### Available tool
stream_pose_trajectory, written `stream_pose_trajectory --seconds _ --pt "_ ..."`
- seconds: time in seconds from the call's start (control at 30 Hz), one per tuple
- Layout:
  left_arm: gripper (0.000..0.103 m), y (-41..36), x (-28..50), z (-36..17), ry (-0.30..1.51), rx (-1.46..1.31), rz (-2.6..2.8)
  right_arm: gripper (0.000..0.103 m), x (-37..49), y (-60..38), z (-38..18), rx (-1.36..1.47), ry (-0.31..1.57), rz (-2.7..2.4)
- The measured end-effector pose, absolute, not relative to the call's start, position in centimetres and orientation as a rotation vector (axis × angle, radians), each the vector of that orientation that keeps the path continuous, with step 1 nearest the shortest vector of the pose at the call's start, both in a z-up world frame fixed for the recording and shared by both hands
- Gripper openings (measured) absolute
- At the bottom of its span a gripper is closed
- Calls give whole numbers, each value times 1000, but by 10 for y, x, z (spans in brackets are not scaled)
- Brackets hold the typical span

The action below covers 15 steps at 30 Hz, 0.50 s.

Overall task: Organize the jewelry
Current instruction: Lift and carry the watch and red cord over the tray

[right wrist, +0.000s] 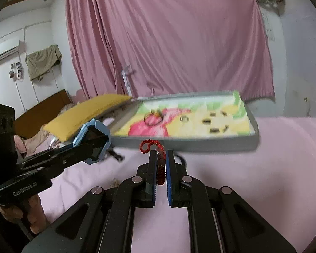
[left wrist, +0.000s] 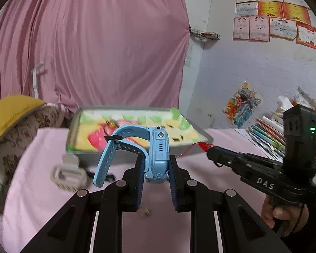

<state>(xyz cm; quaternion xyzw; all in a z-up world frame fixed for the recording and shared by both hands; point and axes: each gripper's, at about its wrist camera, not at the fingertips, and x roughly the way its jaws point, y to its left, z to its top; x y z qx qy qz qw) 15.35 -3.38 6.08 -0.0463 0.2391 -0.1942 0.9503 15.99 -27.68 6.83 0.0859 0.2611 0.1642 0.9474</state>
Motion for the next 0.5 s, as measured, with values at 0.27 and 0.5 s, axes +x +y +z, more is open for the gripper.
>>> stream_pose_trajectory --seconds 0.27,0.5 --pt "20 -22 188 83 315 -84 -341 7 187 -267 105 148 331 292" --pt "20 -17 228 88 224 -69 -242 7 229 -251 125 103 233 261"
